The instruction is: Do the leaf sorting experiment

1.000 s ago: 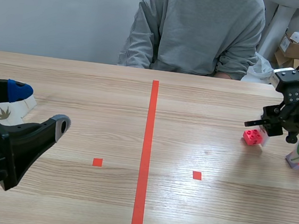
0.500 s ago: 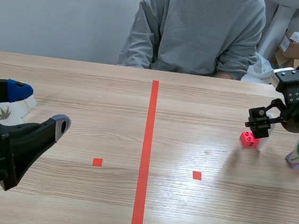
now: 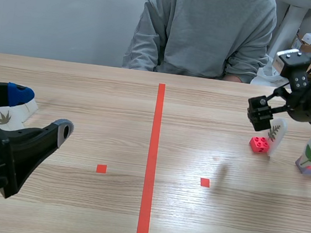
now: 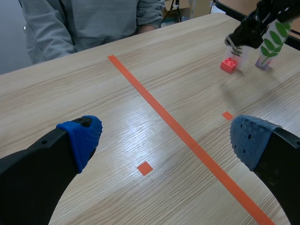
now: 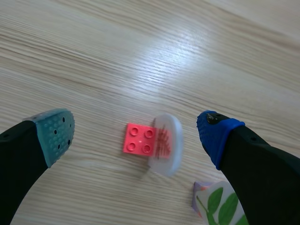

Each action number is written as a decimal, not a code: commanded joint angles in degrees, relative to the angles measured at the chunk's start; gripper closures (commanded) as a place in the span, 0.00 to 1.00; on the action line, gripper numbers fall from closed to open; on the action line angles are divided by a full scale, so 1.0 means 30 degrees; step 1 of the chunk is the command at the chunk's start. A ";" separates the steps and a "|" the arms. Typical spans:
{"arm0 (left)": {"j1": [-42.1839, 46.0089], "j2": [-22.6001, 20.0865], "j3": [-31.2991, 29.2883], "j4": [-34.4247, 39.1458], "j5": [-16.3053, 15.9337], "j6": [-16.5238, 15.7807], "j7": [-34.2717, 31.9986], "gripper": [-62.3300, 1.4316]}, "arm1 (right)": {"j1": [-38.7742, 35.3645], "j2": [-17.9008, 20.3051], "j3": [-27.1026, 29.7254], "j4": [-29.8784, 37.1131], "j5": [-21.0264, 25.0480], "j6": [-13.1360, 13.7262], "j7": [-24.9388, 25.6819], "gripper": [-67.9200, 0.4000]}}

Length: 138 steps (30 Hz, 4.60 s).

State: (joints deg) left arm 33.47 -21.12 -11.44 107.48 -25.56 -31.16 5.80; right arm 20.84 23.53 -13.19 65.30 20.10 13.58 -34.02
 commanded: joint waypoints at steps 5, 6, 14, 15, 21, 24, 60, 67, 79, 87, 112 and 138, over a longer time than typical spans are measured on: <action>-0.0058 0.0146 -0.0073 0.0306 -0.0240 0.0036 -0.0255 0.06 | -0.2892 0.1180 0.0189 0.6076 0.0896 -0.0168 -0.1180 0.22; -0.0058 0.0138 -0.0073 0.0306 -0.0226 0.0036 -0.0255 0.06 | -0.3665 0.1428 0.0321 0.7096 0.0896 -0.0219 -0.1180 0.22; -0.0058 0.0146 -0.0073 0.0306 0.0423 0.0036 -0.0262 0.06 | -1.1468 0.2681 0.3963 1.4236 0.1741 0.0408 0.0240 0.22; -0.0058 0.0138 -0.0073 0.0306 0.0430 0.0036 -0.0262 0.06 | -1.2451 0.2681 0.4524 1.4950 0.1960 0.0663 0.0568 0.22; -0.0058 0.0131 -0.0073 0.0306 0.0386 0.0029 -0.0270 0.06 | -1.6954 0.2586 0.7176 1.7340 0.3898 0.3169 0.2222 0.23; -0.0051 0.0087 -0.0073 0.0306 0.0372 0.0022 -0.0270 0.06 | -1.8345 0.2361 0.8058 1.7369 0.4444 0.4350 0.2776 0.23; -0.0051 -0.0007 -0.0073 0.0306 0.0321 -0.0036 -0.0262 0.06 | -1.9912 0.0408 1.1519 1.7558 0.6528 0.8918 0.2965 0.27; -0.0051 -0.0007 -0.0073 0.0306 0.0321 -0.0036 -0.0262 0.06 | -1.9912 0.0408 1.1519 1.7558 0.6535 0.8903 0.2980 0.27; -0.0051 0.0000 -0.0073 0.0306 0.0321 -0.0036 -0.0262 0.06 | -1.9904 0.0401 1.1497 1.7551 0.6317 0.8918 0.3147 0.27; -0.0051 0.0044 -0.0073 0.0306 0.0321 -0.0036 -0.0262 0.06 | -1.9912 0.0408 1.1497 1.7551 0.6302 0.8903 0.3330 0.27; -0.0051 0.0044 -0.0066 0.0306 0.0321 -0.0036 -0.0262 0.06 | -1.9904 0.0408 1.1497 1.7551 0.6360 0.8837 0.3257 0.27; -0.0051 0.0044 -0.0066 0.0306 0.0328 -0.0036 -0.0255 0.06 | -1.9904 0.0408 1.1497 1.7551 0.6375 0.8845 0.3257 0.27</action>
State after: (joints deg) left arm 33.47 -21.15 -11.44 107.48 -24.05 -31.18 5.80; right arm -38.79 24.16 21.63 117.97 38.44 40.10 -24.69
